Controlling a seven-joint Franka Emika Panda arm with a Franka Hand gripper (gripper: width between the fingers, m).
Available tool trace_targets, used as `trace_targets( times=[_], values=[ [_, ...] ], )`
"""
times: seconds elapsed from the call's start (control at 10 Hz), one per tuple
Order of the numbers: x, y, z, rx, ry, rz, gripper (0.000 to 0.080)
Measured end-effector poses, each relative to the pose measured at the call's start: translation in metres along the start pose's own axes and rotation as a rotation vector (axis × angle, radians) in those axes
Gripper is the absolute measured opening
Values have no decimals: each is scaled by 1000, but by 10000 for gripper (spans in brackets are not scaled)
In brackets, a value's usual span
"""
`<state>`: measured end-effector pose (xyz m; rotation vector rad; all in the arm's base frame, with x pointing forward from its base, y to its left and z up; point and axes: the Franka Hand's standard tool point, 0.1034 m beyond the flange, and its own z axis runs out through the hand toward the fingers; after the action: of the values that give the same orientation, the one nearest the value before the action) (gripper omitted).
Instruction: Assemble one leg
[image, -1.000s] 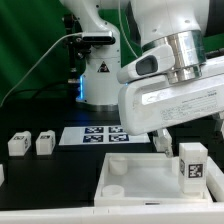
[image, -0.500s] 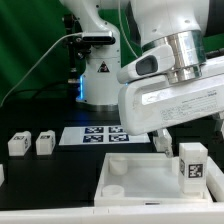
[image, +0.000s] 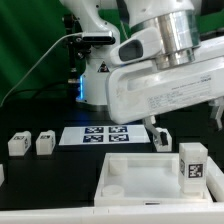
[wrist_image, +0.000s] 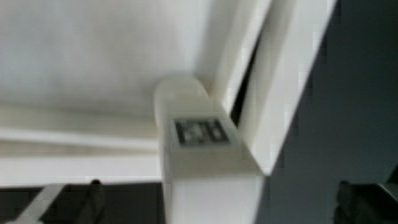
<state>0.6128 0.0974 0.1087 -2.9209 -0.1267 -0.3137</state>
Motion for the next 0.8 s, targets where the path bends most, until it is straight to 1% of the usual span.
trace_targets(
  times=[0.1, 0.2, 0.4, 0.8],
  values=[
    [3, -1, 2, 8, -19, 33, 649],
    [5, 0, 5, 10, -19, 38, 649],
    [5, 8, 11, 7, -25, 50, 649],
    [4, 7, 12, 7, -26, 48, 649]
  ],
)
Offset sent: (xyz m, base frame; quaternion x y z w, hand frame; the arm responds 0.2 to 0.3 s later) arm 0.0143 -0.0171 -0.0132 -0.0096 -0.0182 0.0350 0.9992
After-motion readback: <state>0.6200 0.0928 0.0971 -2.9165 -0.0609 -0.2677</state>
